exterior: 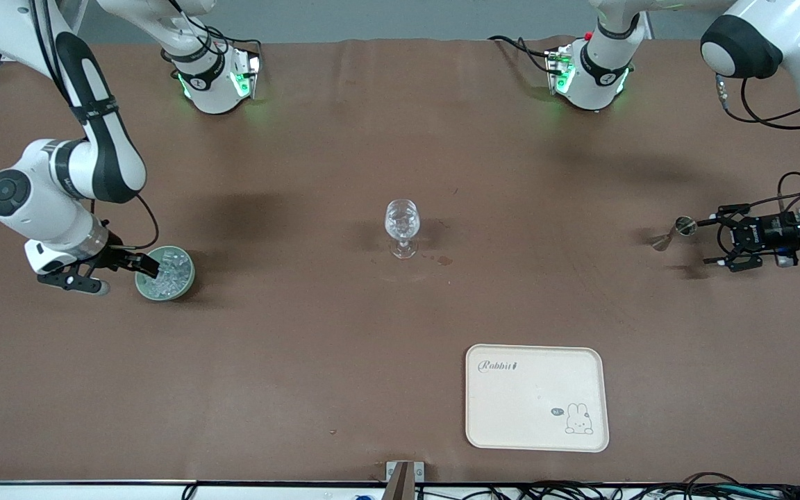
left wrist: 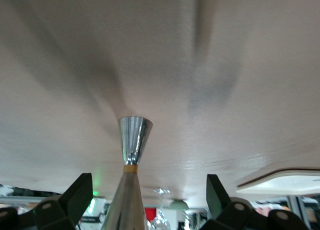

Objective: Pour wine and add ice with both arms
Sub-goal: 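Grasp an ice cube with the right gripper while the left gripper grasps the jigger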

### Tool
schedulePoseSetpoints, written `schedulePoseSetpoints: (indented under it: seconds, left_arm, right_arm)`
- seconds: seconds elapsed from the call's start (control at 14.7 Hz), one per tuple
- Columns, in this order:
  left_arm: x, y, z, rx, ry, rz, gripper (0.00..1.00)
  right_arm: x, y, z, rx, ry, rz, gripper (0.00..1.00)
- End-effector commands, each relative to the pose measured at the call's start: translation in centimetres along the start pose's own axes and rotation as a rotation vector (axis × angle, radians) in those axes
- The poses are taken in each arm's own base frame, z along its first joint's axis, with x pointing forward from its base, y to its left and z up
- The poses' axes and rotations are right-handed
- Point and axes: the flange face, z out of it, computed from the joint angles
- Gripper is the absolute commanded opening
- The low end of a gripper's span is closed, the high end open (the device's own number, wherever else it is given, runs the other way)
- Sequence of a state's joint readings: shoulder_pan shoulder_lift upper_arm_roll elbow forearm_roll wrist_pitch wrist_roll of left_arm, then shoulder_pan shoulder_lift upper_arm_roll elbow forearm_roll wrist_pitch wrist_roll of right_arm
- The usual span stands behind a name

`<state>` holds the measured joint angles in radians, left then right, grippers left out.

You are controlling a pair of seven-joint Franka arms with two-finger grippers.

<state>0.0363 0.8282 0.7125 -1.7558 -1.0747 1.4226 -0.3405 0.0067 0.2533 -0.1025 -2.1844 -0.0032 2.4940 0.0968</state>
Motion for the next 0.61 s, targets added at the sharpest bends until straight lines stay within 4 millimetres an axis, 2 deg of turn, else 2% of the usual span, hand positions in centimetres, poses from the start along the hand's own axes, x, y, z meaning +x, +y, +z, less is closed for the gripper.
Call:
schedulePoseSetpoints:
  seconds: [0.0, 0.14, 0.27, 0.41, 0.55]
  left_arm:
    - [0.8, -2.0, 1.6, -0.072, -0.073, -0.014, 1.0]
    - [1.3, -3.5, 3.3, -0.108, -0.112, -0.004, 1.0]
    - [1.3, -3.6, 3.6, -0.123, -0.12, 0.011, 1.0]
    - [1.4, -4.3, 5.2, -0.15, -0.159, 0.023, 1.0]
    - [1.2, -4.1, 5.3, -0.177, -0.183, 0.018, 0.98]
  right_arm:
    - [-0.5, -0.4, 1.6, 0.006, 0.019, 0.012, 0.98]
    - [-0.9, -0.4, 2.9, 0.004, 0.021, 0.012, 0.93]
    - [-1.1, -0.3, 3.7, 0.002, 0.016, 0.013, 0.87]
    - [-1.2, -0.4, 4.0, 0.002, 0.016, 0.011, 0.86]
    - [-1.3, -0.5, 4.6, 0.001, 0.021, 0.011, 0.84]
